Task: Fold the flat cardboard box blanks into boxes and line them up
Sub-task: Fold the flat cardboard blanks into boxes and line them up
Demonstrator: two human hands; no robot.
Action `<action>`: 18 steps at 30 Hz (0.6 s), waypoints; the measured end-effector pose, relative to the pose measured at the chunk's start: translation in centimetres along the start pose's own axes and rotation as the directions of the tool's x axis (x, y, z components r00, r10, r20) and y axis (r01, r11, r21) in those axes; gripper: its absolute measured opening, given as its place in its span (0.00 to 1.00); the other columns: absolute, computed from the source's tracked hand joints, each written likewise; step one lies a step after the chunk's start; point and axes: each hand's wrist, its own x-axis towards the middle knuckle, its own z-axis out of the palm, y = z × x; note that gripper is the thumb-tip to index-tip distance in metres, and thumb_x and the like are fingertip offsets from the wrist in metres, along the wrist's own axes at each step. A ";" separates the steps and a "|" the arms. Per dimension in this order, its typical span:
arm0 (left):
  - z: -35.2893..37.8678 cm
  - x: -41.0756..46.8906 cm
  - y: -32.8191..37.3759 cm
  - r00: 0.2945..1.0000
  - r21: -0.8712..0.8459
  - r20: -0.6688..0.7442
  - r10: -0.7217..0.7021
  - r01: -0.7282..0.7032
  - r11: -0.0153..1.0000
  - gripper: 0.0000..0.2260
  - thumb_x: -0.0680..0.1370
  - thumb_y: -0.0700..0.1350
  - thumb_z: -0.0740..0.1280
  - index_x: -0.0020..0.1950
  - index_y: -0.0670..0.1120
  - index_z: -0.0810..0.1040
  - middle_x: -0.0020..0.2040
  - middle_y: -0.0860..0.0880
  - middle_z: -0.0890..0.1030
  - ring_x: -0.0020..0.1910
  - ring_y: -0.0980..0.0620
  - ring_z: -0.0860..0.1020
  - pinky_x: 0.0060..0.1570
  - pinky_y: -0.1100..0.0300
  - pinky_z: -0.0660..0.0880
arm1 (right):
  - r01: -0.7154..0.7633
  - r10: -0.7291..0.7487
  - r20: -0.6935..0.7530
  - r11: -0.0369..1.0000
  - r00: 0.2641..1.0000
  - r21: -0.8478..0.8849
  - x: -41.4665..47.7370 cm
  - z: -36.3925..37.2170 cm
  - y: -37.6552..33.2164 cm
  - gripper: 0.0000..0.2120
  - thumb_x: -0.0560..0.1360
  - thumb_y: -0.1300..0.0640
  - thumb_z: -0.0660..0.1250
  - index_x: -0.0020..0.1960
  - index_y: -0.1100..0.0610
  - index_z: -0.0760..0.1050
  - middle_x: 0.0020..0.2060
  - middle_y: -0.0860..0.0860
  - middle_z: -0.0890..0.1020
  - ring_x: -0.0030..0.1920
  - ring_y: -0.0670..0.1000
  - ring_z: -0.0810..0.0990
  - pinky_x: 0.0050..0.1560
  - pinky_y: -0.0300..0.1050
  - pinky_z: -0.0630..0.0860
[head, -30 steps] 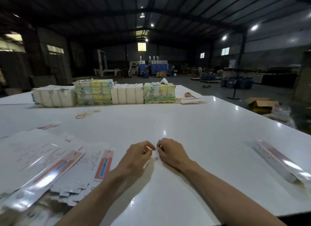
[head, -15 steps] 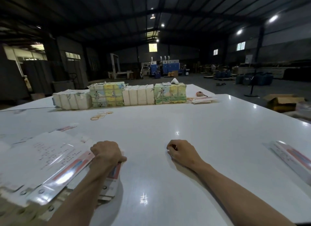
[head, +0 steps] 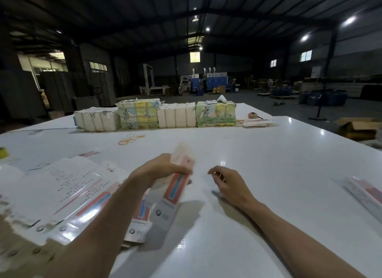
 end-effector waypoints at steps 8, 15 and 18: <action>8.2 3.3 -2.9 0.990 -0.267 0.060 0.124 -0.104 0.958 0.24 0.76 0.60 0.75 0.65 0.48 0.79 0.55 0.47 0.88 0.50 0.45 0.88 0.46 0.57 0.83 | 0.162 -0.126 -0.321 0.983 0.939 0.088 0.9 -1.1 -0.8 0.14 0.85 0.56 0.64 0.70 0.49 0.70 0.55 0.46 0.75 0.52 0.44 0.79 0.45 0.36 0.80; 9.6 3.1 -4.1 0.966 -0.437 0.074 0.246 -0.190 0.879 0.23 0.80 0.67 0.66 0.51 0.48 0.82 0.42 0.42 0.83 0.35 0.47 0.83 0.40 0.57 0.80 | 0.028 -0.025 -0.028 0.990 0.999 0.137 0.7 -0.3 -1.0 0.13 0.86 0.50 0.61 0.66 0.51 0.80 0.60 0.44 0.72 0.63 0.45 0.77 0.56 0.45 0.83; 9.6 2.7 -3.8 0.979 -0.491 0.031 0.200 -0.159 0.857 0.29 0.81 0.72 0.59 0.45 0.48 0.82 0.41 0.42 0.83 0.34 0.47 0.83 0.39 0.58 0.81 | 0.027 -0.024 -0.020 0.981 1.000 0.193 1.0 -0.8 -1.3 0.07 0.85 0.53 0.65 0.57 0.53 0.82 0.58 0.47 0.76 0.60 0.43 0.77 0.48 0.35 0.81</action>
